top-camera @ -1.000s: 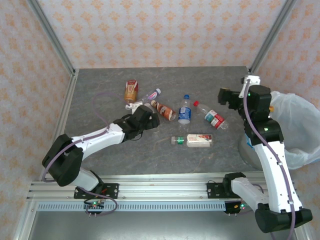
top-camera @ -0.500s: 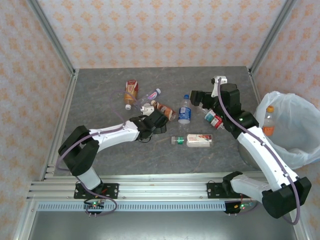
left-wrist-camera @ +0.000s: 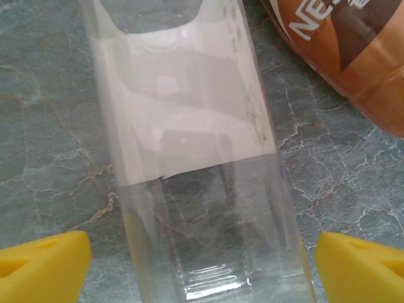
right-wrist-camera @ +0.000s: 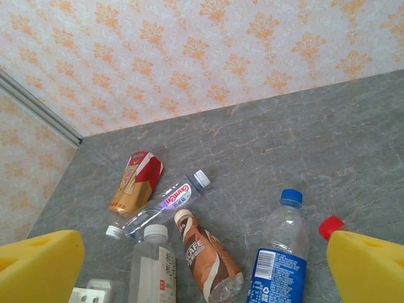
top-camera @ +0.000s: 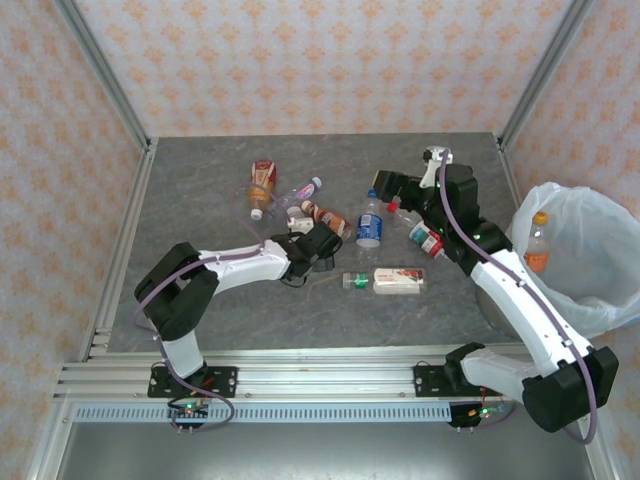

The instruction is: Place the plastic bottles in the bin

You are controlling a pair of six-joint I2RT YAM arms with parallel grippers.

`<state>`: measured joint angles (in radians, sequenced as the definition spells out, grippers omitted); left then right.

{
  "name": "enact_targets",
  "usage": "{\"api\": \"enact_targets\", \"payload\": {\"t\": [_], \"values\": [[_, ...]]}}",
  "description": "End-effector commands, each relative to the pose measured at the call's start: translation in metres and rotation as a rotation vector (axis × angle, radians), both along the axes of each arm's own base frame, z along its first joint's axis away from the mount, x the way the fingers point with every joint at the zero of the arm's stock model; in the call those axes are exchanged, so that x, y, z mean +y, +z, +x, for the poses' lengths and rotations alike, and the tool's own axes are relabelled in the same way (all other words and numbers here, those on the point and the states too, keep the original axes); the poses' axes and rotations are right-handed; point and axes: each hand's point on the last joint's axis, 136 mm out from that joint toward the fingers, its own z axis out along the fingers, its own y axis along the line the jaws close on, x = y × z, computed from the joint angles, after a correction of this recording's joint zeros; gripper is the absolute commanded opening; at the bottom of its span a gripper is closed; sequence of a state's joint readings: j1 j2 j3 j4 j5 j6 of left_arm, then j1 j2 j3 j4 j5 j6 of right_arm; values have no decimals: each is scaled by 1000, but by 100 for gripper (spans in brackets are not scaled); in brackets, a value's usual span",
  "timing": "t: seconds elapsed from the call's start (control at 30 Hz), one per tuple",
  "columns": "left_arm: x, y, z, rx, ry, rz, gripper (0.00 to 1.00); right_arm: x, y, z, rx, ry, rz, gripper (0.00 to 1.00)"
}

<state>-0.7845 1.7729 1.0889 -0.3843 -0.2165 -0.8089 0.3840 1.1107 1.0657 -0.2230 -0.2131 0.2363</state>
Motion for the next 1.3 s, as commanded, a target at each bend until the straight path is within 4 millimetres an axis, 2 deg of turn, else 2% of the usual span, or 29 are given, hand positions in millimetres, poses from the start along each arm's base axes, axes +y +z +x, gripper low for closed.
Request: {"api": "enact_targets", "payload": {"t": [0.0, 0.3, 0.5, 0.73, 0.83, 0.87, 0.97, 1.07, 1.13, 1.27], "values": [[-7, -4, 2, -12, 1, -11, 87, 2, 8, 7, -26, -20, 30, 99], [-10, -15, 0, 15, -22, -4, 70, -8, -19, 11, 45, -72, -38, 99], [-10, -8, -2, 2, -39, 11, 57, -9, -25, 11, 64, -75, -42, 99], [-9, 4, -5, -47, -58, 11, 47, -3, -30, 8, 95, -39, -53, 99], [-2, 11, -4, -80, -40, 10, 45, -2, -26, 7, 109, -35, -45, 99], [1, 15, -5, -94, -33, 10, 43, -3, -34, 11, 134, -50, -53, 99], [9, 26, -6, -147, -17, -3, 37, -9, -35, 14, 145, -96, -57, 99], [9, 38, -9, -207, -46, -56, 21, -13, -34, 14, 144, -115, -58, 99], [11, 48, -11, -244, -57, -86, 0, -12, -35, 14, 142, -111, -56, 99], [2, 68, -15, -298, -141, -159, 0, -7, -30, 17, 119, -98, -29, 99]]}}
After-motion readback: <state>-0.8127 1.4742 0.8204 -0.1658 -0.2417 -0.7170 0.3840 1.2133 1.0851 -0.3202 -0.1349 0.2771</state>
